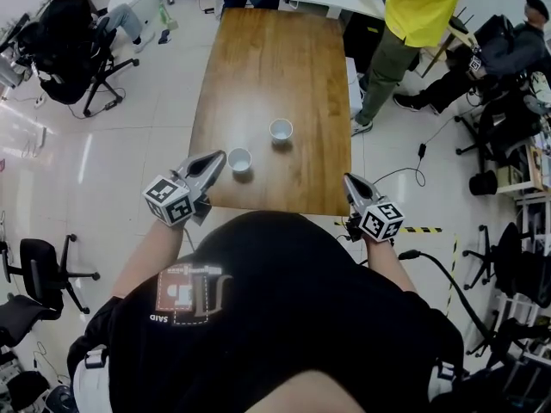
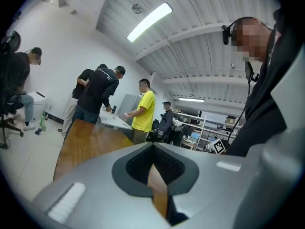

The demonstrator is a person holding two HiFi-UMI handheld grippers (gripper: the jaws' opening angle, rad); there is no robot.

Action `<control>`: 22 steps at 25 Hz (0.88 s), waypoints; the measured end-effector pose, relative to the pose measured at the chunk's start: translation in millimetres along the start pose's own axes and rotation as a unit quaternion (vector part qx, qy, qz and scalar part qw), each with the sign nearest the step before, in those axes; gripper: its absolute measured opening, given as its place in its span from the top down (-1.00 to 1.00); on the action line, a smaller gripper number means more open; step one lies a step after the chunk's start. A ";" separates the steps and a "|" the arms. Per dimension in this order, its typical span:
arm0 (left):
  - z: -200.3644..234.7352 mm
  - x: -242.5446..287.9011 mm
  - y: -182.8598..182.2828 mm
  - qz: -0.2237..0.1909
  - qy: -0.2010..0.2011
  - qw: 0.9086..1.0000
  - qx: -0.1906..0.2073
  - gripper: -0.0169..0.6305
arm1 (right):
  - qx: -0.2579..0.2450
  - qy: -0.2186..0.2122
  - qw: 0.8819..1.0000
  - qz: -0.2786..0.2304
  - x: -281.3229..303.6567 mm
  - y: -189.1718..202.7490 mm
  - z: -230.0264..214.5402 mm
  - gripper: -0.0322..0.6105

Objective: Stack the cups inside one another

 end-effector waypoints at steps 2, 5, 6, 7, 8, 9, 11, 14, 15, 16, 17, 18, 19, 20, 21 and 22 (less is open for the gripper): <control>-0.4 -1.5 -0.8 0.000 -0.001 1.000 0.001 0.97 | -0.008 -0.002 1.000 0.001 1.1 -4.0 0.6 0.86; -0.1 -6.2 -2.4 -0.002 -0.007 1.000 0.002 0.97 | -0.014 -0.002 1.000 -0.001 1.8 -10.1 -0.9 0.86; 0.2 -8.0 -2.5 -0.003 -0.009 1.000 0.001 0.97 | -0.014 -0.003 1.000 -0.002 2.1 -11.1 -1.1 0.86; 0.7 -9.6 -2.3 -0.004 -0.012 1.000 0.001 0.97 | -0.017 -0.004 1.000 0.000 3.1 -12.0 -0.9 0.86; 1.4 -10.7 -2.2 -0.005 -0.014 1.000 0.001 0.97 | -0.022 -0.007 1.000 0.003 5.2 -13.3 0.0 0.86; 1.8 -11.9 -2.3 -0.006 -0.016 1.000 0.001 0.97 | -0.034 -0.012 0.999 0.010 8.7 -15.7 2.5 0.86; 1.2 -16.3 -2.0 -0.008 -0.022 1.000 0.003 0.97 | -0.083 -0.037 0.995 0.030 21.3 -25.3 15.1 0.85; -0.5 -31.5 1.1 -0.014 -0.039 0.999 0.002 0.97 | -0.207 -0.112 0.969 0.076 58.8 -42.6 56.2 0.72; -0.1 -38.3 2.5 -0.016 -0.047 0.999 0.002 0.97 | -0.252 -0.139 0.953 0.093 75.7 -45.8 73.5 0.65; 0.8 -45.9 4.2 -0.018 -0.055 0.998 0.000 0.97 | -0.295 -0.165 0.935 0.111 93.8 -46.9 91.2 0.59; 2.0 -54.5 6.1 -0.020 -0.064 0.998 -0.002 0.97 | -0.331 -0.189 0.915 0.129 112.4 -44.9 107.9 0.55; 3.1 -64.3 8.4 -0.022 -0.074 0.997 -0.004 0.97 | -0.362 -0.212 0.896 0.144 131.2 -39.2 122.5 0.50; 3.9 -75.7 11.0 -0.023 -0.087 0.996 -0.007 0.97 | -0.389 -0.233 0.877 0.160 149.6 -30.7 135.5 0.47; 4.0 -88.9 14.1 -0.025 -0.102 0.994 -0.012 0.97 | -0.412 -0.252 0.857 0.178 167.1 -20.1 147.6 0.43; 3.5 -103.1 17.1 -0.026 -0.118 0.993 -0.017 0.97 | -0.434 -0.268 0.837 0.198 183.6 -8.1 158.4 0.42; 3.7 -116.2 19.4 -0.026 -0.133 0.991 -0.021 0.97 | -0.453 -0.280 0.818 0.219 199.2 4.4 166.9 0.39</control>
Point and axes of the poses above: the fingertips, and each gripper's own axes: x forward along the fingers, z to its left, y out of its underside, the point moved 8 cm from there along -x, backward along the fingers, and after that the axes turned 1 degree about -x, right-handed, at the moved point
